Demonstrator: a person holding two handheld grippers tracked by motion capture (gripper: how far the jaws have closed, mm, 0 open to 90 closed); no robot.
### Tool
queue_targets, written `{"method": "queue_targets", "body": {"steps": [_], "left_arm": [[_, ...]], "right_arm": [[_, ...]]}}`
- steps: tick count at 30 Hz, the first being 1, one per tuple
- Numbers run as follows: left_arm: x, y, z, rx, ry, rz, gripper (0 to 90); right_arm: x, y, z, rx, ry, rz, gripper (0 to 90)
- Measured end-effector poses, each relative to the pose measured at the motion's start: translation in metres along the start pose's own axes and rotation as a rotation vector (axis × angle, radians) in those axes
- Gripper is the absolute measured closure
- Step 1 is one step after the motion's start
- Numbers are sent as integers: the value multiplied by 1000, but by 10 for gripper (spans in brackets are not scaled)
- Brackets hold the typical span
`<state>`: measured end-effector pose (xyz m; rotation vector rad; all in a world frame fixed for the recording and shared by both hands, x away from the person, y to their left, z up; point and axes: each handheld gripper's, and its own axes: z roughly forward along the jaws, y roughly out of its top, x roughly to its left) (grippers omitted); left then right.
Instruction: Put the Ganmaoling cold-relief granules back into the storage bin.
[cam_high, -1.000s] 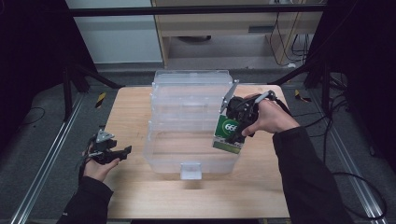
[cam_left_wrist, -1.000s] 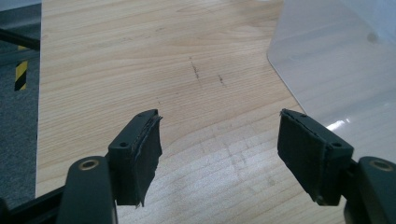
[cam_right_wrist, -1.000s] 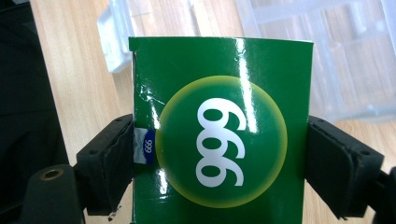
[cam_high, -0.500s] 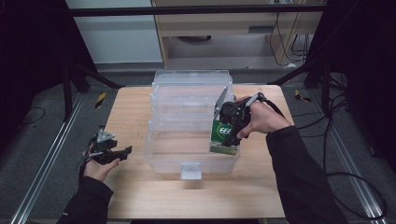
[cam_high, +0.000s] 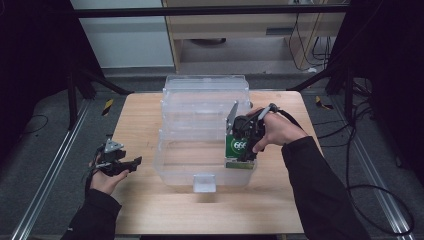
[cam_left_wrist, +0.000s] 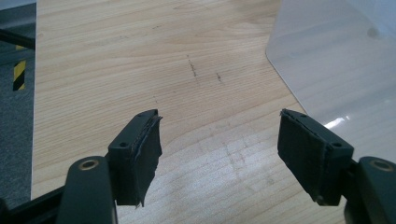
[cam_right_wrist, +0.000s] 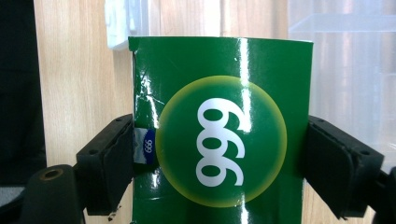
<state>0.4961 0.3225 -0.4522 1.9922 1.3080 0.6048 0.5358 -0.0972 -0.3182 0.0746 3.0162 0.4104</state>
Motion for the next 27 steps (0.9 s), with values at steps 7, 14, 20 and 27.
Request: {"method": "queue_targets", "body": {"steps": [7,14,20,27], "left_arm": [[0,0,1,7,0,6,292],[0,0,1,10,-1,8,292],[0,0,1,9,1,7,292],[0,0,1,10,-2,9,292]], "right_arm": [[-2,-2,6,-4,-7,-42,176],[-4,-3,8,-4,-9,-70,176],[-6,-3,10,4,-5,-72,176],[-7,-2,19,22,-2,-83,176]]}}
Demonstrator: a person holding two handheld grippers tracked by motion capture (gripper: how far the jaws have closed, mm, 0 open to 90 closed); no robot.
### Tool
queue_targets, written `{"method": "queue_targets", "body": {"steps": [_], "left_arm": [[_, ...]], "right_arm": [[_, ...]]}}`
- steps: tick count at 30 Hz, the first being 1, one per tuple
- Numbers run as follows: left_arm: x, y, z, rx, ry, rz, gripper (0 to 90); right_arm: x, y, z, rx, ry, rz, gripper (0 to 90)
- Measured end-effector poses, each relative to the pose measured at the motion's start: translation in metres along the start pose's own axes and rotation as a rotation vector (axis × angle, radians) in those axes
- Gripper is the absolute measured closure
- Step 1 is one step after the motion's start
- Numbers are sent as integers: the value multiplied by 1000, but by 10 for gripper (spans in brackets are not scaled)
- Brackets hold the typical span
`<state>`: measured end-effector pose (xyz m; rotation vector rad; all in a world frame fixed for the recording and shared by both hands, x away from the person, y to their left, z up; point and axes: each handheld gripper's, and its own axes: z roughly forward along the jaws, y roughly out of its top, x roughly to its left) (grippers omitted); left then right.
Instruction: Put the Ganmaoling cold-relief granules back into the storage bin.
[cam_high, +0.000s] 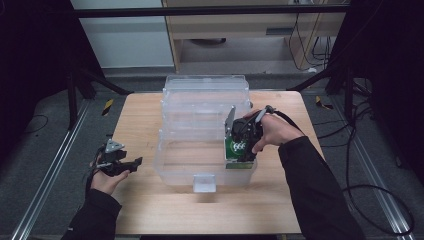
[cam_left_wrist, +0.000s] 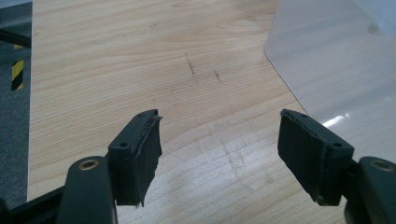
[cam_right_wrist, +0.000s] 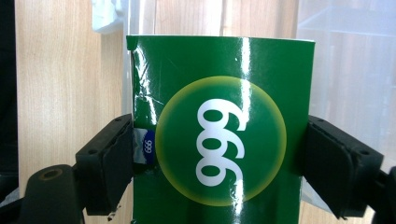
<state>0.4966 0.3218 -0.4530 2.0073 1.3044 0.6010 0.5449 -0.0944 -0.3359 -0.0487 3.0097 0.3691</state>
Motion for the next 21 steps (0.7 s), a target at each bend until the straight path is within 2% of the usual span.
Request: {"method": "queue_targets", "body": {"steps": [8,12,21], "left_arm": [[0,0,1,0,0,-2,292],[-1,-1,2,3,-1,-2,291],[-2,-1,3,14,0,8,291]], "right_arm": [[-1,-2,14,12,13,8,173],[-1,-4,14,-6,2,2,173],[2,-2,15,18,-12,6,175]]}}
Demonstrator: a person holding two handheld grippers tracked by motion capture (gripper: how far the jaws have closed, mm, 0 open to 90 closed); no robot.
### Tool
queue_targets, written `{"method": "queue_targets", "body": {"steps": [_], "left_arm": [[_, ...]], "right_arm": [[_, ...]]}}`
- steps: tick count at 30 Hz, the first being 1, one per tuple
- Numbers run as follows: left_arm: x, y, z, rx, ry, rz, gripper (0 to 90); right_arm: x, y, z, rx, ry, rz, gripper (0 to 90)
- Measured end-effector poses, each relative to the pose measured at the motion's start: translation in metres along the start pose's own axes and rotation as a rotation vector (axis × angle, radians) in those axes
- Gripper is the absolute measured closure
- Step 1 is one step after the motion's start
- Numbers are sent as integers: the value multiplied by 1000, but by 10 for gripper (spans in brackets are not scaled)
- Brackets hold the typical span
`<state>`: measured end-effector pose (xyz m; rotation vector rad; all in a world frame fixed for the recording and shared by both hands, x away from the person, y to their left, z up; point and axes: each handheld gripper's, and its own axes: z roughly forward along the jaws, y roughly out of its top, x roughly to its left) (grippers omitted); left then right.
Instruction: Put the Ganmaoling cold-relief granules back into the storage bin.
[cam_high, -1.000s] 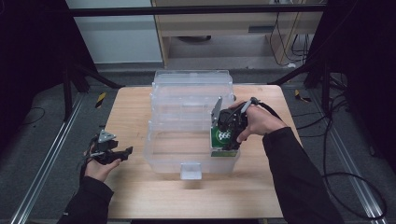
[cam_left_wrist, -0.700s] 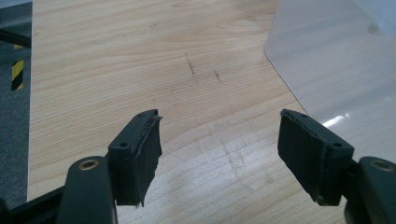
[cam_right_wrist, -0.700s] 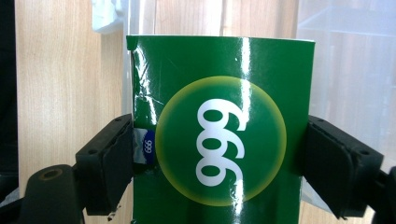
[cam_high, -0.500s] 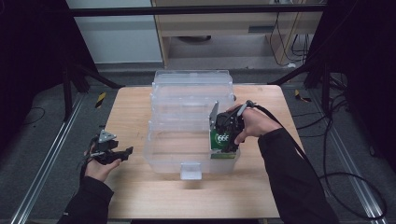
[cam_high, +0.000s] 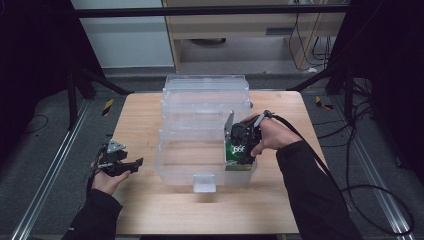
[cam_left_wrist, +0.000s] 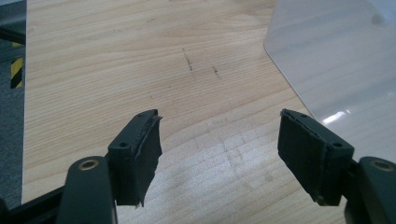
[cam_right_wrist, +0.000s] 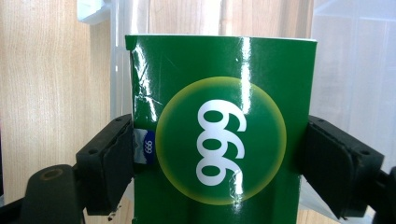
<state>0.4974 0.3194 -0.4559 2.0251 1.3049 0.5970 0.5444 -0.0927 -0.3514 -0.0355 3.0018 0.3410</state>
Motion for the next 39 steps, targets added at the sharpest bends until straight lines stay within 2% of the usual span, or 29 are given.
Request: {"method": "queue_targets", "body": {"steps": [4,9,20,29,39], "left_arm": [[0,0,0,-1,-1,1,291],[0,0,0,1,0,0,291],[0,0,0,1,-1,1,291],[-1,0,1,5,-2,2,290],[-1,0,1,5,-2,1,290]], "right_arm": [[2,1,6,20,-1,15,174],[2,-1,19,36,14,0,174],[3,-1,28,61,48,7,170],[2,-3,26,36,46,32,164],[3,-4,27,32,45,44,164]]}}
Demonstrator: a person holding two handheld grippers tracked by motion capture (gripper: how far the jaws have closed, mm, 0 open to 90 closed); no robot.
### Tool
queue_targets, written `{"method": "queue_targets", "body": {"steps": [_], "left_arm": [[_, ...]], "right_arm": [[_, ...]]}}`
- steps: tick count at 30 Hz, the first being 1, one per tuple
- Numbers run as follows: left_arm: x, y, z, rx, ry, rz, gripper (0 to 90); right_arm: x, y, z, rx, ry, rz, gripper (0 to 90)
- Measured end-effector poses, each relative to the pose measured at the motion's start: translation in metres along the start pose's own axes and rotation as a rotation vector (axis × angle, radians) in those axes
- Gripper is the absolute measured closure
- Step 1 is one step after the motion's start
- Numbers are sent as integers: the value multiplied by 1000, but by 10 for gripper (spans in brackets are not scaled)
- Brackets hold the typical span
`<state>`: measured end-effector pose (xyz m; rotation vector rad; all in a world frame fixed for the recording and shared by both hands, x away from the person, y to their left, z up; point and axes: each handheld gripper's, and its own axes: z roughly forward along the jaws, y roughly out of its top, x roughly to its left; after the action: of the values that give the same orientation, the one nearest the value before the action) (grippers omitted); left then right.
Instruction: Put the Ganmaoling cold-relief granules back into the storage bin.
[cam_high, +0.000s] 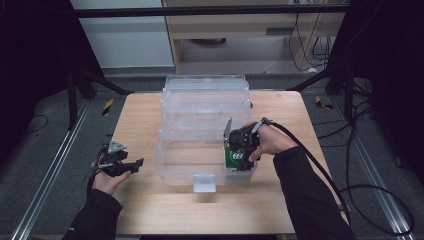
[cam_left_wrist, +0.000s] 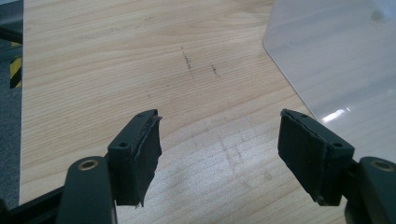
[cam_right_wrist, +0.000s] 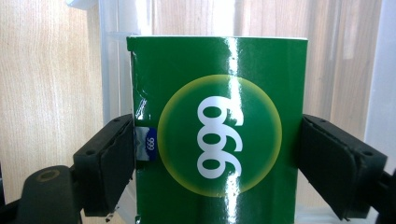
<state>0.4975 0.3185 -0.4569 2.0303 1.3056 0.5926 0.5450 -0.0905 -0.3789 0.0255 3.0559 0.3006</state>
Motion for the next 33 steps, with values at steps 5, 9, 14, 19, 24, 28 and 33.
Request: {"method": "queue_targets", "body": {"steps": [5,9,14,19,24,28,33], "left_arm": [[0,0,0,1,0,0,290],[0,0,0,1,1,-1,290],[0,-1,0,3,0,2,291],[1,0,0,-1,3,0,300],[2,0,-1,-8,10,-5,325],[3,2,-3,-30,16,-4,354],[4,3,-6,-53,24,-12,377]], "right_arm": [[-2,-3,-4,-25,-7,26,172],[-1,-8,-8,-29,-24,44,173],[3,-12,-18,-61,-58,72,204],[9,-19,-30,-135,-83,107,267],[17,-26,-40,-183,-100,151,350],[24,-30,-44,-228,-104,164,381],[30,-35,-48,-270,-127,198,417]]}}
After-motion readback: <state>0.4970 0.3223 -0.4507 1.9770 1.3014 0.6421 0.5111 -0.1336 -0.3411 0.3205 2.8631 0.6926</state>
